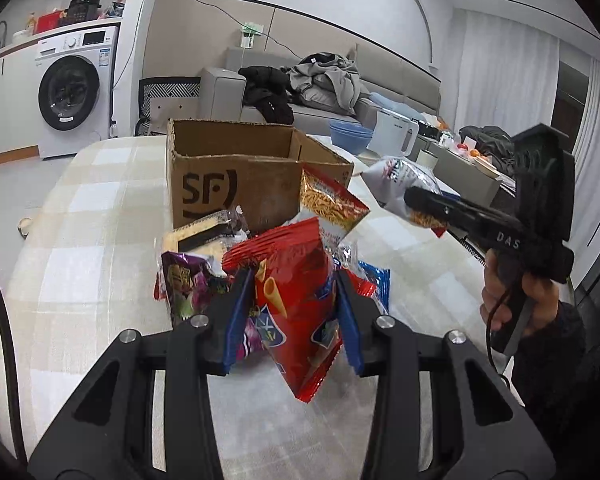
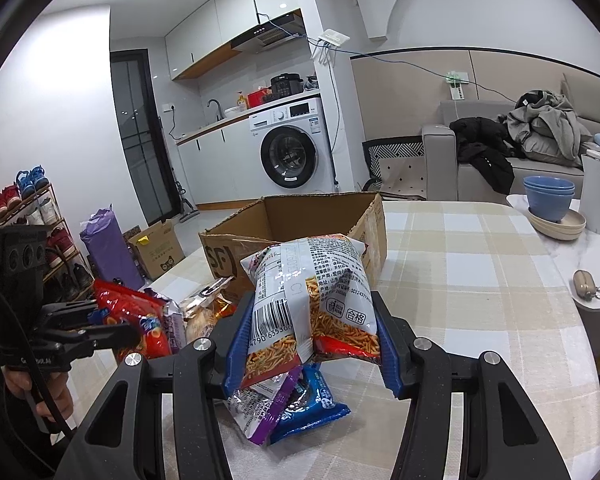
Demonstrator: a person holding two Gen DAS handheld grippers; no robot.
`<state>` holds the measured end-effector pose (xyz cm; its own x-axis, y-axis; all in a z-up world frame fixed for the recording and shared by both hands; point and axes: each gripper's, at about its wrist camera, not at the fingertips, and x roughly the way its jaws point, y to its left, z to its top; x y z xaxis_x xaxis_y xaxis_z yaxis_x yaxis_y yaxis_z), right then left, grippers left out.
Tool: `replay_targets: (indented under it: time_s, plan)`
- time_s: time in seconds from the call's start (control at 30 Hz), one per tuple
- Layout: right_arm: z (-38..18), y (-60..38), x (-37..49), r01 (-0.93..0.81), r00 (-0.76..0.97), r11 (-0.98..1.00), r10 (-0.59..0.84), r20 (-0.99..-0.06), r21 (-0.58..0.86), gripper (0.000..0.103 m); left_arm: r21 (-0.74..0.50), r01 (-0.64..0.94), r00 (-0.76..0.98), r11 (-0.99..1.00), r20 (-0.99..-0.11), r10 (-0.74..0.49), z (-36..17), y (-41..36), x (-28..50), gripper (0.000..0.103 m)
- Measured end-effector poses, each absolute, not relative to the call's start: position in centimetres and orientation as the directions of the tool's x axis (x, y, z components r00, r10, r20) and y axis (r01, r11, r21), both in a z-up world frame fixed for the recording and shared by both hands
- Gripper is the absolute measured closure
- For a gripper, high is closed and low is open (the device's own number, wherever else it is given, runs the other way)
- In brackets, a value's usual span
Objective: Organize snacks
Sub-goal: 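Drop the red bag into the box with the left gripper while the right releases the noodle bag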
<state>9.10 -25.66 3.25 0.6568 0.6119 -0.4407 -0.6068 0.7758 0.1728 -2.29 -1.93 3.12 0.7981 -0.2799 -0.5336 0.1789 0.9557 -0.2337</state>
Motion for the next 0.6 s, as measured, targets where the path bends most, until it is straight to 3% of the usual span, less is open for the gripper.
replay_targets:
  time_s: [0.6]
  plan:
    - [2.9,-24.0,9.8,-0.616,0.650,0.769,0.620,-0.439,0.173,0.049,-0.254,0.121,0.848,0.960,-0.476,-0.233,5.6,-0.8,3.0,0.066]
